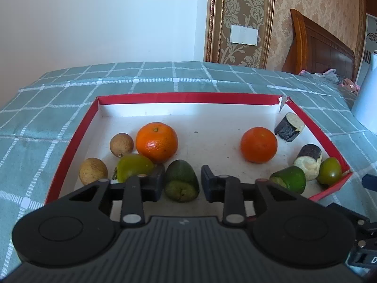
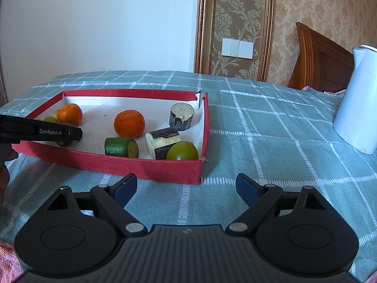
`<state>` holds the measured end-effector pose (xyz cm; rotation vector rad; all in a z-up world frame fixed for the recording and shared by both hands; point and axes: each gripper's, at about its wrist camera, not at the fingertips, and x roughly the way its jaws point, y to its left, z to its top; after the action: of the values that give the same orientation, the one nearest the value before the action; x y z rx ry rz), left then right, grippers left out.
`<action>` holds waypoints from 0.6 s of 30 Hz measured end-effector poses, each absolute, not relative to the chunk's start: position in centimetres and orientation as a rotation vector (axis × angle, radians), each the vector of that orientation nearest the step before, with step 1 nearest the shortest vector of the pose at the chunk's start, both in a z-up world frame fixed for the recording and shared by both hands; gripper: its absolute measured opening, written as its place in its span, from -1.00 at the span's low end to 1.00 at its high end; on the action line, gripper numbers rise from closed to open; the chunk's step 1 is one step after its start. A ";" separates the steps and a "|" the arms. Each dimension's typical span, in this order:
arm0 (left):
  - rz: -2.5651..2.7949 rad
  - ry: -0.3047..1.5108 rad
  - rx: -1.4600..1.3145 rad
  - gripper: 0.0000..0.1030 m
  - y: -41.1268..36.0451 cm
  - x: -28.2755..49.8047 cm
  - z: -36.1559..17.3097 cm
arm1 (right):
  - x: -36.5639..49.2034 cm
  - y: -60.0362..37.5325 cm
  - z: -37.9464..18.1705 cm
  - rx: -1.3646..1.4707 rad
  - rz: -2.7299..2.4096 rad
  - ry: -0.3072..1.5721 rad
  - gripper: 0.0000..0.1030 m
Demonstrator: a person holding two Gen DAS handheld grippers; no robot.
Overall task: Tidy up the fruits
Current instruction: 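Carry the lime half into the tray and open the left gripper, then withdraw the left gripper from the tray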
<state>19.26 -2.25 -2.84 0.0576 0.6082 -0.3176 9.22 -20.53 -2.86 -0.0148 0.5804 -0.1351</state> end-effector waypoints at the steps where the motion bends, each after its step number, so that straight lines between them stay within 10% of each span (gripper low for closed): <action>1: -0.322 0.609 0.059 -0.19 -2.3 19.2 -2.8 | 9.2 -20.6 -2.9 -0.013 -0.135 0.582 0.77; 6: -0.300 0.578 0.085 0.45 -2.4 18.2 -2.5 | 9.4 -20.7 -2.9 -0.002 -0.135 0.592 0.77; 18: -0.252 0.531 0.065 0.80 -0.5 14.5 -0.6 | 9.6 -21.2 -3.1 0.030 -0.135 0.610 0.77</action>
<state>14.53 -0.52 -0.63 0.0653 0.5310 -0.2524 9.60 -21.22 -3.07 0.0303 0.6102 -0.1347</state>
